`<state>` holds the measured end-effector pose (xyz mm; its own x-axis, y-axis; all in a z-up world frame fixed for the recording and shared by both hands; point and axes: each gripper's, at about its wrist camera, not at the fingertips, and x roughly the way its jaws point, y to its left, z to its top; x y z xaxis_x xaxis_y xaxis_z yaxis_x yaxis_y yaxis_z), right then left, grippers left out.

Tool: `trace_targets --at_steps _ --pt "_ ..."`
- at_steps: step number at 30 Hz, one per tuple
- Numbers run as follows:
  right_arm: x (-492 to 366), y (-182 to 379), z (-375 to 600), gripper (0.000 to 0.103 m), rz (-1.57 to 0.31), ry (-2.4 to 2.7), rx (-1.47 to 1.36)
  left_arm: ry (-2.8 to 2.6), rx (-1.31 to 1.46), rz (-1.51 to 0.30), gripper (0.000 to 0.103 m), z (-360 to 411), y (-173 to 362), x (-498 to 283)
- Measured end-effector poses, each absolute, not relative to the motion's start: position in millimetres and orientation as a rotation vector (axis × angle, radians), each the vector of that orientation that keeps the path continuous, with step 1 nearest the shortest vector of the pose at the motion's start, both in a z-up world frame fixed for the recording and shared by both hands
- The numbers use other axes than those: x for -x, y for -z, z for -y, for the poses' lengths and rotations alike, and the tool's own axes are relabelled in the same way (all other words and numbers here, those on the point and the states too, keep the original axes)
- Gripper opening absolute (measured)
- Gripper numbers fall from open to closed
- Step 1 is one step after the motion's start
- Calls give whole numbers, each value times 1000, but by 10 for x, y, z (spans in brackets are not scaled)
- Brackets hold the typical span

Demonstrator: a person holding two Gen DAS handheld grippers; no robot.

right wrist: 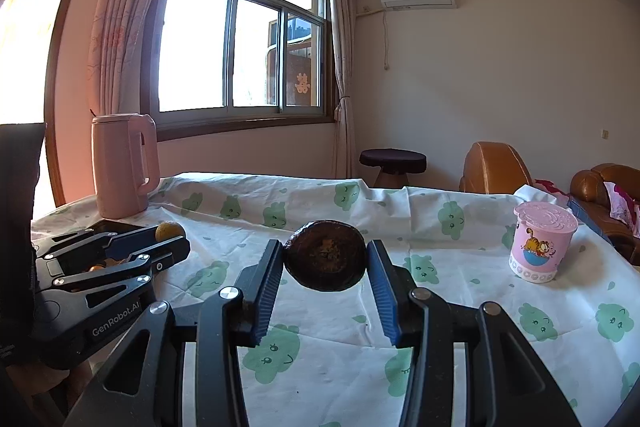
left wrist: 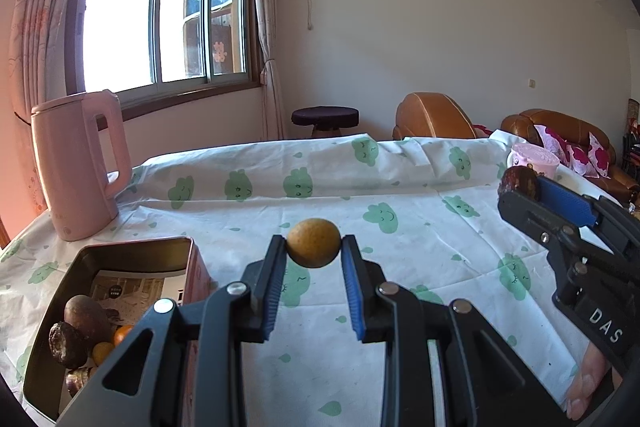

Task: Organize fruits
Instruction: 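Carry the small tan fruit and the dark brown fruit over the tin with both tools, then open the left tool to drop the tan fruit in the tin while the right tool releases the brown fruit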

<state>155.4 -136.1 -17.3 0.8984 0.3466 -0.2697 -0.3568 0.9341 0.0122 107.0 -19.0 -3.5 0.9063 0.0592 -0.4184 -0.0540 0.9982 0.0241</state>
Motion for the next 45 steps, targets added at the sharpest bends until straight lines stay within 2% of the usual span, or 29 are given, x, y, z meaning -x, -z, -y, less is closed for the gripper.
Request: trace_targets --at_steps 45 --pt "-1365 -66 -185 45 -272 -697 170 -305 82 -526 29 -1301 -24 -734"
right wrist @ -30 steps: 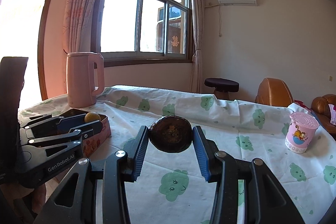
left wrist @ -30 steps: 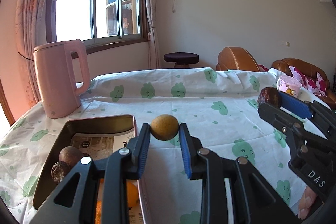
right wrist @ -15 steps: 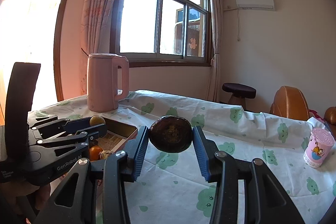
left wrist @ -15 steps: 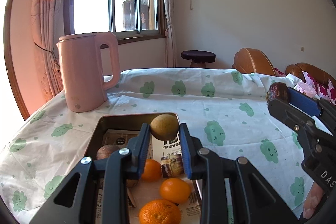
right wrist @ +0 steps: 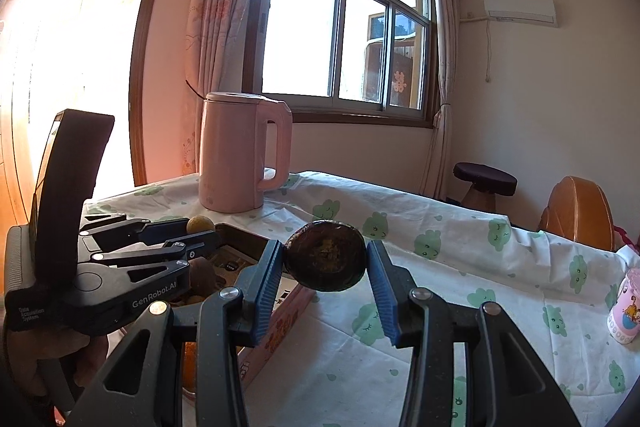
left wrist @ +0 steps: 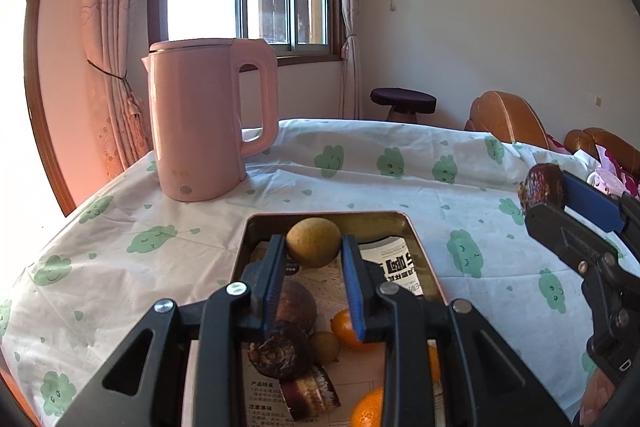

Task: Organize fruits
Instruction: 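Open the left tool to drop the tan fruit in the tin while the right tool releases the brown fruit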

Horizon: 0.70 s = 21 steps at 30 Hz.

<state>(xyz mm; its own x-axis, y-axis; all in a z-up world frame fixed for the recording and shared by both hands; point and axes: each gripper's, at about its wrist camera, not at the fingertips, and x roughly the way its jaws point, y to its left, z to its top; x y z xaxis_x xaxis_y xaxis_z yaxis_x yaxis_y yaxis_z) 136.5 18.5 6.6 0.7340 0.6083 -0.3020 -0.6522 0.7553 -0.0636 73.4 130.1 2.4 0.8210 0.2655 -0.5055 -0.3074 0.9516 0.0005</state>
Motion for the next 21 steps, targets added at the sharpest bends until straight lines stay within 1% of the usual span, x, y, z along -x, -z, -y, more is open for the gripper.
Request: trace_targets --at_steps 21 --pt "-1550 145 -692 46 -351 -762 202 -309 89 -583 29 -1440 110 -799"
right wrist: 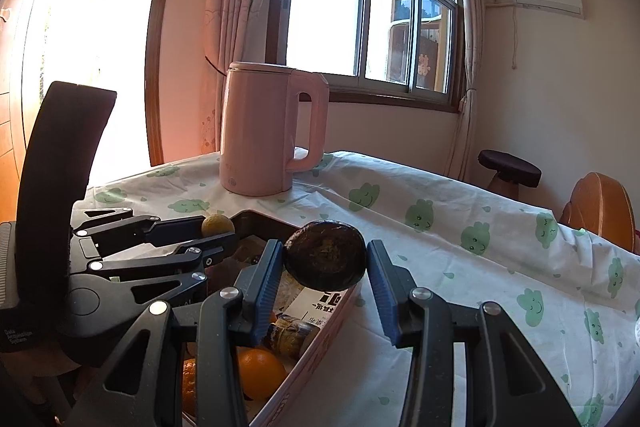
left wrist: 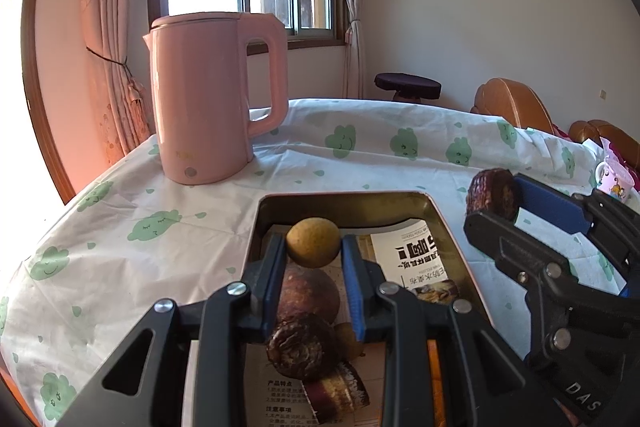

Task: Organize fruits
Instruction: 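Open the left tool to drop the tan fruit in the tin while the right tool releases the brown fruit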

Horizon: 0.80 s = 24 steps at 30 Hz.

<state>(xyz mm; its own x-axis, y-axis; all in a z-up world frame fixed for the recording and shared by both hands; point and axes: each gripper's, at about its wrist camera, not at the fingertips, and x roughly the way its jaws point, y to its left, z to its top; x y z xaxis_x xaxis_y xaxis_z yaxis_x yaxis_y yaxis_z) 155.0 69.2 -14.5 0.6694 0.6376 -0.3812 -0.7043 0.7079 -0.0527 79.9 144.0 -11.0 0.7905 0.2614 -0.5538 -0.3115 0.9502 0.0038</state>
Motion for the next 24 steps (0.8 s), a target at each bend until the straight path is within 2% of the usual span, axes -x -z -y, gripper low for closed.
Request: trace_targets --at_steps 24 --pt "-1699 312 -862 46 -442 -796 227 -309 88 -621 29 -1470 227 -849"
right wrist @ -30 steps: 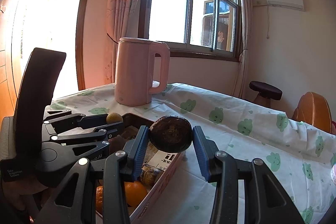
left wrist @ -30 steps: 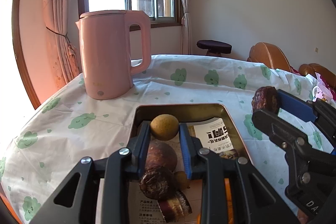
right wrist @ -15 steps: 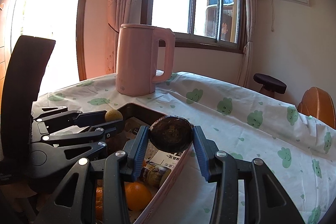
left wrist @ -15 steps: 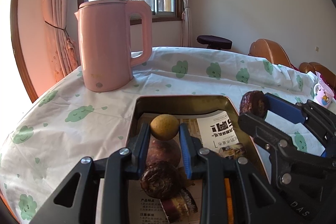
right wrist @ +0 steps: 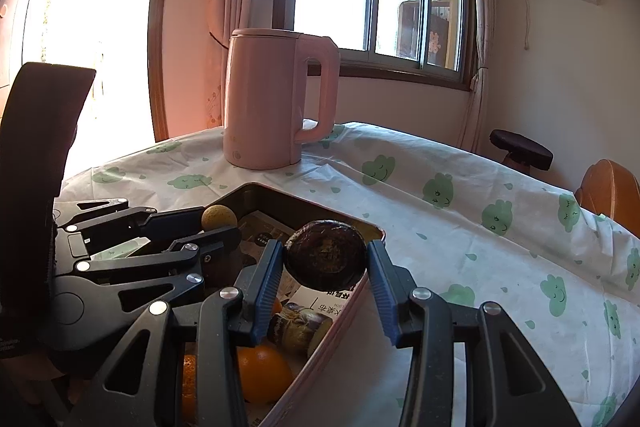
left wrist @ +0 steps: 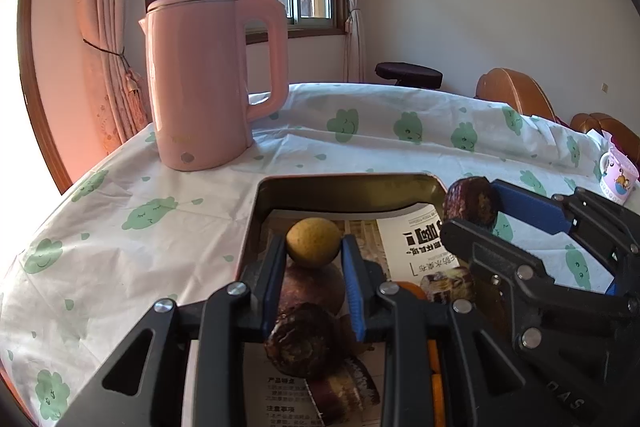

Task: Organize fruits
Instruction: 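Open the left tool to drop the tan fruit in the tin while the right tool releases the brown fruit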

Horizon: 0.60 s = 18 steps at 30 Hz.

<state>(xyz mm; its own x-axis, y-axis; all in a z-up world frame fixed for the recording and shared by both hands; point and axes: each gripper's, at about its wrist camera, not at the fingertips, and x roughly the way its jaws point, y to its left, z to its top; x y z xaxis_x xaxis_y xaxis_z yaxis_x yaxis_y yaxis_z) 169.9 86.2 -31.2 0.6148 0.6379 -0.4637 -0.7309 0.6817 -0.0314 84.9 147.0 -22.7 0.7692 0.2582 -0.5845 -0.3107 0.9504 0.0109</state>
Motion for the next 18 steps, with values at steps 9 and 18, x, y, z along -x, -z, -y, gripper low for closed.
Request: trace_targets --at_steps 9,18 --pt "-1764 355 -900 46 -487 -820 230 -318 76 -639 31 -1487 248 -857" --pt "-1747 303 -661 74 -447 -786 136 -332 83 -600 72 -1483 141 -720"
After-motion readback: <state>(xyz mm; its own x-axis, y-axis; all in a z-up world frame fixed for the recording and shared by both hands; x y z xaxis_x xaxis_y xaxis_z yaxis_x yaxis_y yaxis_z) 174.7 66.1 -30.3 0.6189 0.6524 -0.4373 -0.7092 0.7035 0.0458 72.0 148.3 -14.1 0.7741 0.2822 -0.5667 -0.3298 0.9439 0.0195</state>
